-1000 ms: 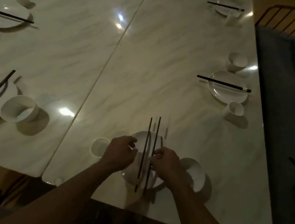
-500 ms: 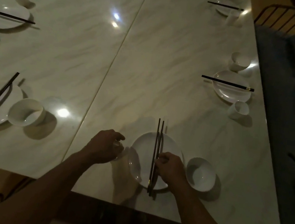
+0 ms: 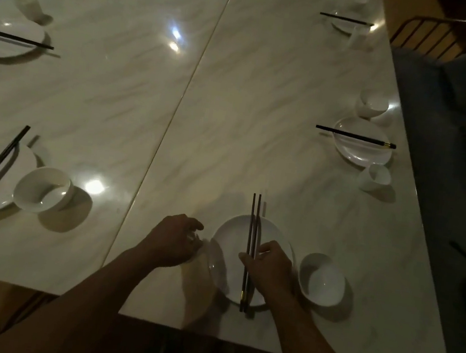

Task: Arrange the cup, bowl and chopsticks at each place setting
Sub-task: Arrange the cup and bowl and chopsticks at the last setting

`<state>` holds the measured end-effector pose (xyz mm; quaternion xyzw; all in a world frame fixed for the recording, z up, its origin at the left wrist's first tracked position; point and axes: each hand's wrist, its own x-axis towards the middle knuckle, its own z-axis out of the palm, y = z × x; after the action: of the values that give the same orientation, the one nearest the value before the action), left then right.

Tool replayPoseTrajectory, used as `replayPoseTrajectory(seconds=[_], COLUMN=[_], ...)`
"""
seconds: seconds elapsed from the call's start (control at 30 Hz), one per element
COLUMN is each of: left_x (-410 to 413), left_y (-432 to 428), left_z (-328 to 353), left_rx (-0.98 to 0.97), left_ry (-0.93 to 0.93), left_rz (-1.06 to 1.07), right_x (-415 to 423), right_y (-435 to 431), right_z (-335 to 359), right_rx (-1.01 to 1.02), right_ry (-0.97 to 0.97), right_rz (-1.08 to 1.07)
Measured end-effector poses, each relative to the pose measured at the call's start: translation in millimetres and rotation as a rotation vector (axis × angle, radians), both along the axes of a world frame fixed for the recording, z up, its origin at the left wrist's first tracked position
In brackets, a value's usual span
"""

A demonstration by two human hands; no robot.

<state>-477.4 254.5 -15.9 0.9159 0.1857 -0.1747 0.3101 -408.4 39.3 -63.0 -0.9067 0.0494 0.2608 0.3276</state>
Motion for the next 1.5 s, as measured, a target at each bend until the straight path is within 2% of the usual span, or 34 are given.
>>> replayPoseTrajectory(seconds=[0.23, 0.4, 1.5], left_x=[2.2, -1.3, -1.2], left_y=[0.3, 2.3, -4.5], left_z=[1.0, 4.9, 27.0], left_rx=[-0.013, 0.038, 0.028], left_ry=[0.066, 0.161, 0.139], left_rz=[-0.044, -0.18, -0.274], right_x=[-4.2, -4.5, -3.0], right_y=[5.1, 5.7, 5.0], right_z=[1.5, 1.2, 3.6], right_rx=[-0.016, -0.005, 0.001], right_ry=[0.002, 0.001, 0.025], right_rz=[-0.044, -0.05, -0.083])
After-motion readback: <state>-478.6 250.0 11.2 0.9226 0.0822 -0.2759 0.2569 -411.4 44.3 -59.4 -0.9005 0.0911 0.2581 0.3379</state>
